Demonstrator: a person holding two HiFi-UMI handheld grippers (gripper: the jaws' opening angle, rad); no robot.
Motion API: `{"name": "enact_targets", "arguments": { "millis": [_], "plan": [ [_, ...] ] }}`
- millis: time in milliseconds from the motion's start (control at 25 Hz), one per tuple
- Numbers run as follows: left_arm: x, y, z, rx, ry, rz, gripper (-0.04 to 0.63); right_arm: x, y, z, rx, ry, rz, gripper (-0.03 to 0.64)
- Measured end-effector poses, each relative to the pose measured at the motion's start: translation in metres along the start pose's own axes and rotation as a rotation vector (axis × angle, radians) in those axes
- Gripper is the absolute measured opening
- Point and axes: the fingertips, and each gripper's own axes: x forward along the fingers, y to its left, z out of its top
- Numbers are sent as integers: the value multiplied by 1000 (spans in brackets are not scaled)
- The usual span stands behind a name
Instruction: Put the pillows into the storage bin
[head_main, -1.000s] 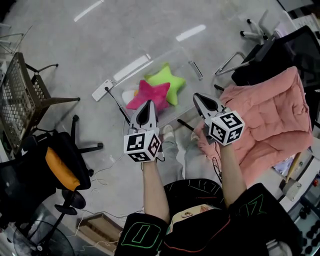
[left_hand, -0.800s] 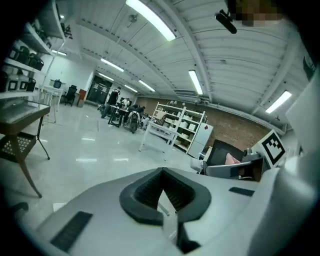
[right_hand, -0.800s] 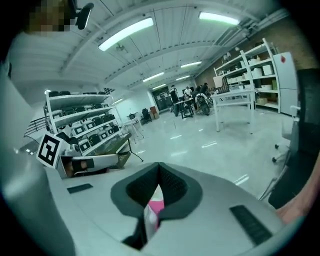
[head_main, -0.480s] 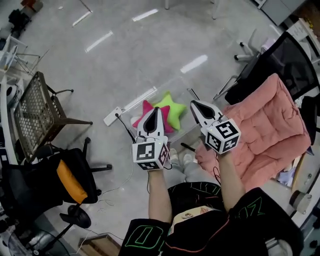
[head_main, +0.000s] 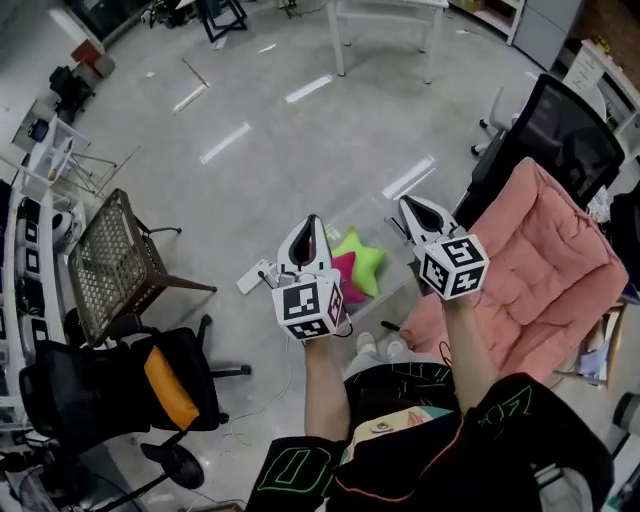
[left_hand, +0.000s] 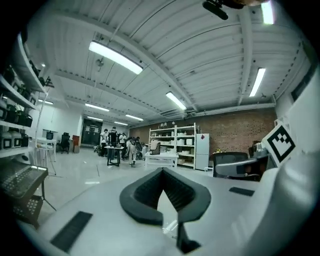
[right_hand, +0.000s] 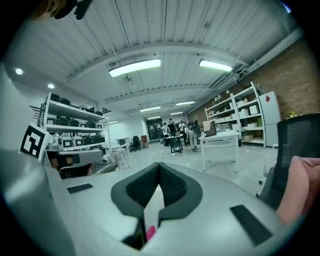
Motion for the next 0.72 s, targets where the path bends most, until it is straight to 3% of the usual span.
{"name": "enact_targets", "arguments": {
  "millis": [280,720],
  "plan": [
    [-10,-19,29,41,-64,34,-6,-28,-10,35,-52,-80,-7,3],
    [-25,-31,43,36,-105,84,-6,-48,-5,58,-121,-118,25,3]
  ]
}}
